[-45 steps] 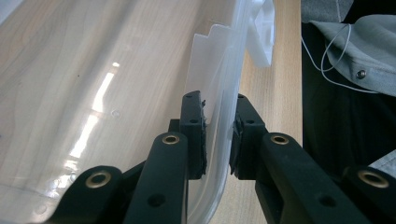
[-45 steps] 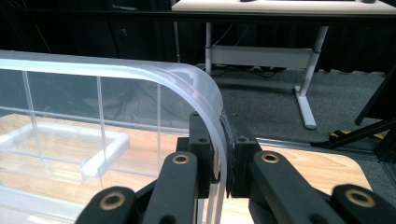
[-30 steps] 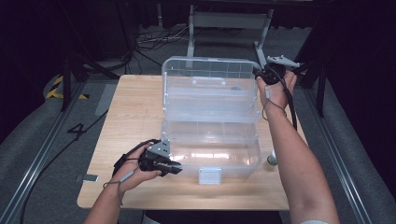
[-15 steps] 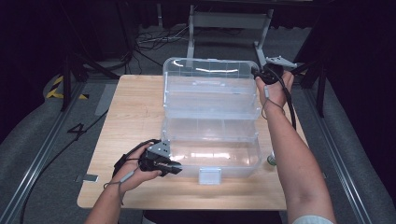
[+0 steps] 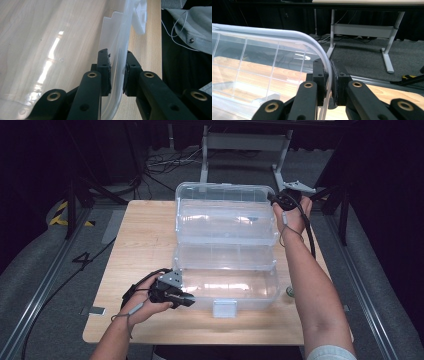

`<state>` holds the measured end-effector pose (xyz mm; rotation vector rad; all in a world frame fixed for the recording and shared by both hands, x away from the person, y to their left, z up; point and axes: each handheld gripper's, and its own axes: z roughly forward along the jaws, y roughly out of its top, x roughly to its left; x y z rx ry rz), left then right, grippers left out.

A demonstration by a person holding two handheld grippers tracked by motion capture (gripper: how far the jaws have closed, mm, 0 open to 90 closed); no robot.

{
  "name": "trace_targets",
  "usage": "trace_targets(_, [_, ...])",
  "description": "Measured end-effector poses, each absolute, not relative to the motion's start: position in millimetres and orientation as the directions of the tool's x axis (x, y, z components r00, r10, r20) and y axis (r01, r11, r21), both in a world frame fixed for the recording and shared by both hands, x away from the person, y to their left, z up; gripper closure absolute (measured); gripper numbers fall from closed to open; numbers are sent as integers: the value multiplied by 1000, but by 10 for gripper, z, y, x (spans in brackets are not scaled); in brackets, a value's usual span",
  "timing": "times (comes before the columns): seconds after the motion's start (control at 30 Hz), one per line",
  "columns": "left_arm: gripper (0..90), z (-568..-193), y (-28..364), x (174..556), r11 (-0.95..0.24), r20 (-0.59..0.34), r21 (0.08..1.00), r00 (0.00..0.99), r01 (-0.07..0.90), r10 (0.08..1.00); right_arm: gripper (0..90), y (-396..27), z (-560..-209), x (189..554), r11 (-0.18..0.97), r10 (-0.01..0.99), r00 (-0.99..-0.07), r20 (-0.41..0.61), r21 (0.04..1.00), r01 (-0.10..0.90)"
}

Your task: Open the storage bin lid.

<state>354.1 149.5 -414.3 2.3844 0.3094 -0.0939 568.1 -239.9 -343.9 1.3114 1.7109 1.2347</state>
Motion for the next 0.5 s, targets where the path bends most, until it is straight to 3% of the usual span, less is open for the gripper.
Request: trace_targets(0.5, [793,-4147,1495,3547,-706,-164,661,967,255,196,843,-2435,-3578,5820,72,947,-316,59,919,387])
